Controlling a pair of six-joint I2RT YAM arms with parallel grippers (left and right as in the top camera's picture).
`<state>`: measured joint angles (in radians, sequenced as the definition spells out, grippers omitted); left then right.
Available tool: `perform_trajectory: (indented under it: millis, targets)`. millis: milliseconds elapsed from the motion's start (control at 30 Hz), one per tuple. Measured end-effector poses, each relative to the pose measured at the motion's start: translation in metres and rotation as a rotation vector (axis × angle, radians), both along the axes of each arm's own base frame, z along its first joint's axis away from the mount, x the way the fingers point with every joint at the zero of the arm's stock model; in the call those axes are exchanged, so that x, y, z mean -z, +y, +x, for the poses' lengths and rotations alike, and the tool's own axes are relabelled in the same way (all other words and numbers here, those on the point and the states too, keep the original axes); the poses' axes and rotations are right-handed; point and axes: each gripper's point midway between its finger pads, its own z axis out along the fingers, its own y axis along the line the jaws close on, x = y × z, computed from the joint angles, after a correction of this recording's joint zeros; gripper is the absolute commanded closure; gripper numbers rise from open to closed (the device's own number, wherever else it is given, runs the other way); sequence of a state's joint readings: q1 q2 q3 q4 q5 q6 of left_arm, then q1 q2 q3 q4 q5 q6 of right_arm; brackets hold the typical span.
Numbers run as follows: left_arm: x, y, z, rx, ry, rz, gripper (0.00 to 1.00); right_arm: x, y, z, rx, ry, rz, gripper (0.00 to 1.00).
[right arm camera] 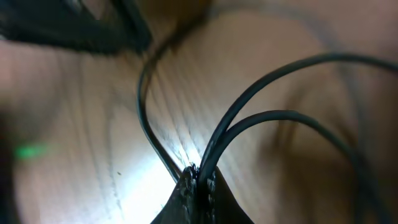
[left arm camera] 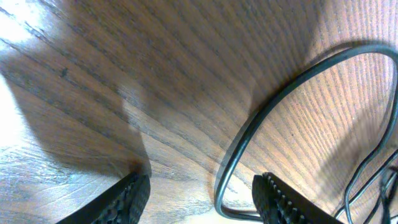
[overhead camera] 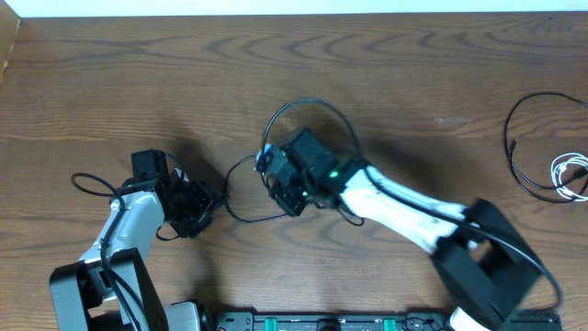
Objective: Untangle cables
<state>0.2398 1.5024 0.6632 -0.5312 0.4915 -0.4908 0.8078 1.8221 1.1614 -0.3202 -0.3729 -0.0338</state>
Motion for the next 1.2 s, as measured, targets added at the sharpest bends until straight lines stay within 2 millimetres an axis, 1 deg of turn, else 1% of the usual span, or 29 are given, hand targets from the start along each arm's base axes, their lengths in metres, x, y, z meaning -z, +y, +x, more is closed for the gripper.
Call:
perform_trajectory:
  millis: [33, 67, 133, 167, 200, 267, 333, 367, 400, 433, 467, 533, 633, 667, 700, 767, 900, 1033, 1200]
  targets:
    - [0.0, 0.0, 0.0, 0.001, 0.0, 0.0, 0.39, -0.01, 0.0, 0.001, 0.0, -0.016, 0.017, 0.99]
    - [0.0, 0.0, 0.0, 0.001, -0.001, 0.0, 0.39, -0.015, 0.001, 0.001, -0.003, -0.024, 0.026, 0.99]
    - [0.0, 0.0, 0.0, 0.001, -0.001, 0.0, 0.4, -0.018, 0.004, -0.002, -0.011, -0.029, 0.033, 0.98]
    - [0.0, 0.0, 0.0, 0.001, -0.001, 0.0, 0.41, -0.017, 0.005, -0.004, -0.017, -0.026, 0.031, 0.95]
    - [0.0, 0.0, 0.0, 0.001, -0.001, 0.0, 0.41, -0.015, 0.006, -0.007, -0.023, -0.021, 0.028, 0.9]
    - [0.0, 0.0, 0.0, 0.001, -0.002, 0.001, 0.41, -0.012, 0.011, -0.011, -0.036, -0.019, 0.029, 0.83]
    - [0.0, 0.0, 0.002, 0.001, -0.009, 0.002, 0.41, -0.011, 0.019, -0.012, -0.046, -0.028, 0.046, 0.73]
    - [0.0, 0.001, 0.005, 0.001, -0.022, 0.006, 0.41, -0.009, 0.024, -0.014, -0.054, -0.032, 0.053, 0.7]
    - [-0.001, 0.002, 0.008, 0.002, -0.037, 0.009, 0.46, -0.006, 0.028, -0.016, -0.063, -0.034, 0.058, 0.69]
    - [-0.001, 0.003, 0.012, 0.001, -0.054, 0.015, 0.55, -0.004, 0.032, -0.017, -0.067, -0.034, 0.063, 0.68]
    - [-0.002, 0.004, 0.015, -0.001, -0.065, 0.021, 0.64, -0.002, 0.035, -0.019, -0.074, -0.031, 0.066, 0.64]
    - [-0.001, 0.006, 0.018, -0.002, -0.078, 0.032, 0.73, 0.002, 0.04, -0.022, -0.077, -0.024, 0.069, 0.59]
    - [0.0, 0.008, 0.017, 0.005, -0.079, 0.042, 0.74, 0.007, 0.043, -0.023, -0.075, -0.016, 0.07, 0.46]
    - [0.0, 0.008, 0.016, 0.005, -0.076, 0.043, 0.74, 0.009, 0.043, -0.023, -0.072, -0.012, 0.067, 0.38]
    - [0.002, 0.007, 0.014, 0.005, -0.073, 0.043, 0.74, 0.013, 0.042, -0.023, -0.068, -0.006, 0.057, 0.23]
    - [0.005, 0.007, 0.011, 0.005, -0.066, 0.041, 0.74, 0.017, 0.041, -0.022, -0.063, -0.005, 0.047, 0.18]
    - [0.006, 0.006, 0.01, 0.006, -0.064, 0.039, 0.74, 0.028, 0.033, -0.018, -0.029, -0.015, -0.008, 0.1]
    - [0.006, 0.005, 0.01, 0.006, -0.063, 0.036, 0.74, 0.035, 0.024, -0.016, 0.021, -0.001, -0.057, 0.14]
    - [0.007, 0.001, 0.003, 0.004, -0.037, 0.015, 0.77, 0.044, 0.012, -0.022, 0.09, 0.066, -0.114, 0.15]
